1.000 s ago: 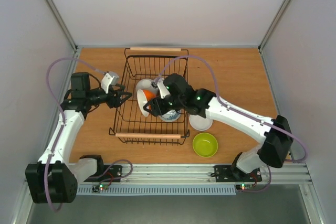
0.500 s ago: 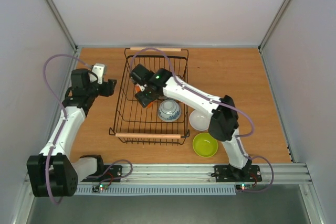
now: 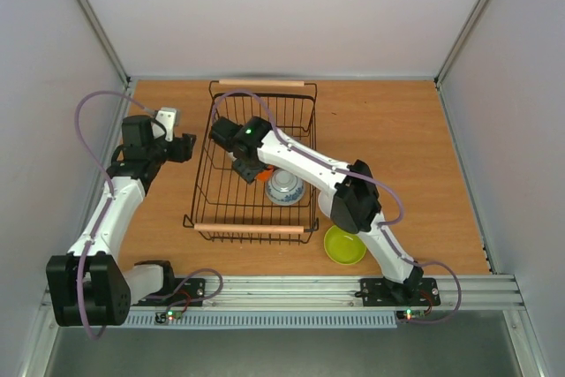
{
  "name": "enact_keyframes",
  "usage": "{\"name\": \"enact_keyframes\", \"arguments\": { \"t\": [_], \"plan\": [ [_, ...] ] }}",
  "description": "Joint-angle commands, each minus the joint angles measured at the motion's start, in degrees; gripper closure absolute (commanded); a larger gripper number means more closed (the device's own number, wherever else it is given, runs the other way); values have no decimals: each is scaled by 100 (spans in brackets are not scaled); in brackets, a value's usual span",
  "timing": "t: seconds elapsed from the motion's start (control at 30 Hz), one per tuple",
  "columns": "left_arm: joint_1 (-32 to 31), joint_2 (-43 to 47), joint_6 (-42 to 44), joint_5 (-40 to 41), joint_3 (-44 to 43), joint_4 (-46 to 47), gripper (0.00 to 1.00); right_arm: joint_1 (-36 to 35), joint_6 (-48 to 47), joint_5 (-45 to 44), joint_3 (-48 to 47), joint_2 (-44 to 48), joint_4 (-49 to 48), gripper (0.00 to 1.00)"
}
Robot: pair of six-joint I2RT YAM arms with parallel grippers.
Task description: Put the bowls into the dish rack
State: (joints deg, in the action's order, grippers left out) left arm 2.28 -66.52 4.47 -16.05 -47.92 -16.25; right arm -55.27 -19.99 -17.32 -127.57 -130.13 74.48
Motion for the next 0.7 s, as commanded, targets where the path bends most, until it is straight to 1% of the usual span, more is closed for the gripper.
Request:
{"name": "enact_keyframes", "arguments": {
  "t": [0.0,0.13,0.27,0.37,0.4,0.43,0.53,0.67],
  "plan": [
    [21,-19,-41,39,-112,321,32,-60,-182,-655,-314,-328,188,99],
    [20,-9,-36,58,-103,329,32,-98,-265,-652,-351,-482,223,99],
    [19,-27,-34,38,-95,341,32,-281,-437,-689,-292,-479,143,99],
    [19,-36,-34,31,-110,321,32,-326,-471,-790,-505,-618,274,98],
    [23,-30,-34,32,-112,317,32,-327,-471,-836,-600,-684,330,97],
    [26,-21,-34,32,-112,311,32,-327,-471,-883,-680,-756,396,92],
    [26,16,-34,24,-97,325,32,-364,-447,-994,-832,-946,554,66],
    [26,4,-25,7,-95,326,32,-418,-373,-1174,-826,-1023,569,42]
  ]
}}
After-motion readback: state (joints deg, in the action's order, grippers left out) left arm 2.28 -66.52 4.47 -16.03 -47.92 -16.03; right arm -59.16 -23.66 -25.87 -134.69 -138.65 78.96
